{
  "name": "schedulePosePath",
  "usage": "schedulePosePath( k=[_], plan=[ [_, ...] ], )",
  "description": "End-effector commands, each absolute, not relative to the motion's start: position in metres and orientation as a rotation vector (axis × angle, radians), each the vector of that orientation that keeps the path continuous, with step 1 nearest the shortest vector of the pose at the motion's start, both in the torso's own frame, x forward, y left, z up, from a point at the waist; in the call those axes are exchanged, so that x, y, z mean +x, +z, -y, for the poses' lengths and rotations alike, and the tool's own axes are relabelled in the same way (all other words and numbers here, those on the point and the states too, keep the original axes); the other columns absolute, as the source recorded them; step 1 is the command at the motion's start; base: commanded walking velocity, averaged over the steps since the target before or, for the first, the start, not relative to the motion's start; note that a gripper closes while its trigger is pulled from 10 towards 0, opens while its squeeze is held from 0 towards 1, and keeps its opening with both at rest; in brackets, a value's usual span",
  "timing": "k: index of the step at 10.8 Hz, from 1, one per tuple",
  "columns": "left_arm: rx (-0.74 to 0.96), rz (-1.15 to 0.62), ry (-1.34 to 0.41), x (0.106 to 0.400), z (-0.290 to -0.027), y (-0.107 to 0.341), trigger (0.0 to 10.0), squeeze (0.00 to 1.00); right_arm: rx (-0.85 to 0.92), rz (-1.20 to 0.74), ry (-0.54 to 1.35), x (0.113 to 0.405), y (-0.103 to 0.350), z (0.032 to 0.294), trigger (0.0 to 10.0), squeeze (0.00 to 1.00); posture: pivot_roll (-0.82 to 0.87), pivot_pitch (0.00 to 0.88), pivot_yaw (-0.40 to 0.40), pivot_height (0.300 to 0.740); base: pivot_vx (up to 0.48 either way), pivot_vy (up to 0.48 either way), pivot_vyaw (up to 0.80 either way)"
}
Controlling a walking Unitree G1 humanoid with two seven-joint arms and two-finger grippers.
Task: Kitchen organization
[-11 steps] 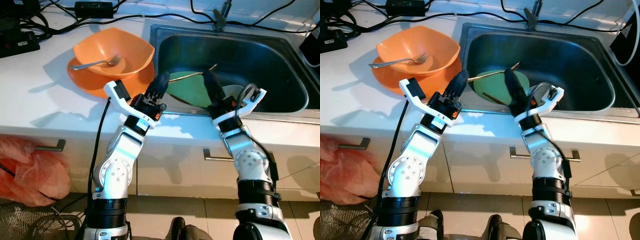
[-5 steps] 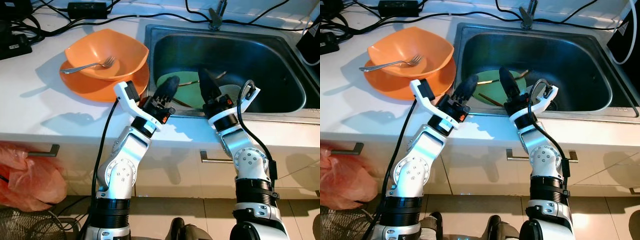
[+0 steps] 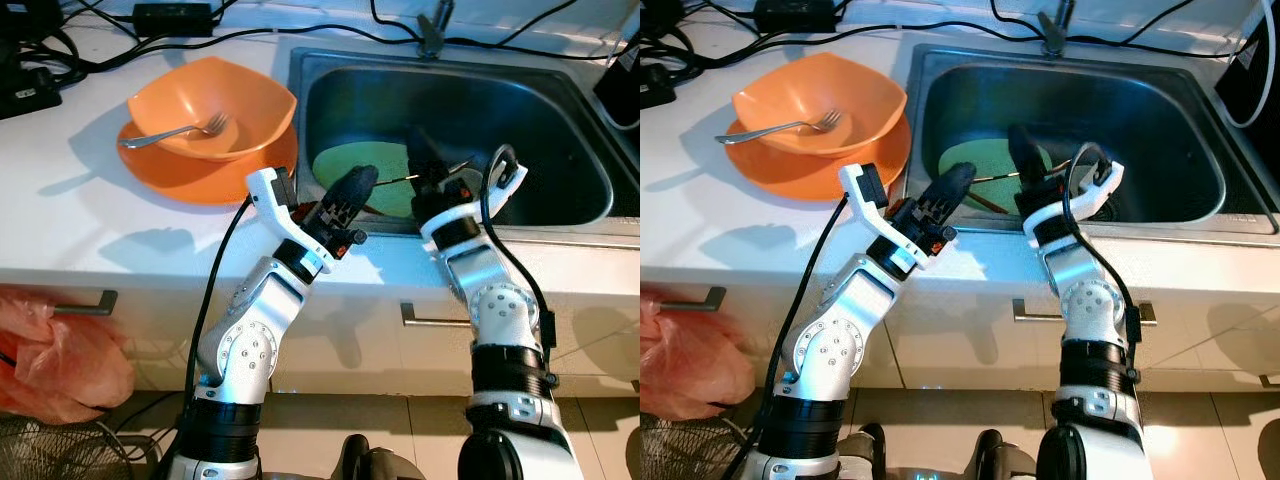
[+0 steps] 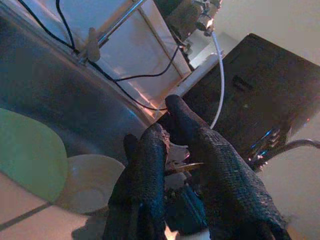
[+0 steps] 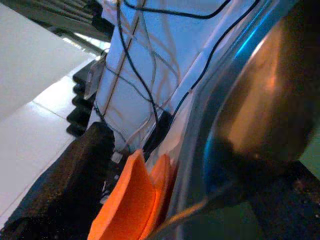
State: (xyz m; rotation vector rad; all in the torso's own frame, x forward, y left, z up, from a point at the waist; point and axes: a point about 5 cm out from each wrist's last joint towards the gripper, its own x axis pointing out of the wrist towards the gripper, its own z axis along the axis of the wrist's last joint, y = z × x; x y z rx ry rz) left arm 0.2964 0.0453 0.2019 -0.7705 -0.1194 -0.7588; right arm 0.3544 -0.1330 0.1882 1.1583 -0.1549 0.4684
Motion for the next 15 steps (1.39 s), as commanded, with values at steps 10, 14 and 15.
schedulePosePath(
  k=[10, 14, 15],
  plan=[
    [-0.830, 0.202, -0.694, 0.301, -0.049, 0.212, 10.0, 0.00, 1.169, 0.157, 0.450, 0.354, 0.191, 0.136, 10.0, 0.00, 0.19, 0.187, -0.071, 0.740, 0.000, 0.000, 0.00],
    [-0.834, 0.195, -0.716, 0.300, -0.046, 0.212, 10.0, 0.00, 1.178, 0.124, 0.497, 0.349, 0.189, 0.121, 10.0, 0.00, 0.19, 0.188, -0.069, 0.740, 0.000, 0.000, 0.00],
    [-0.830, 0.192, -0.720, 0.300, -0.045, 0.212, 10.0, 0.00, 1.183, 0.124, 0.501, 0.350, 0.191, 0.120, 10.0, 0.00, 0.19, 0.186, -0.069, 0.740, 0.000, 0.000, 0.00]
  ],
)
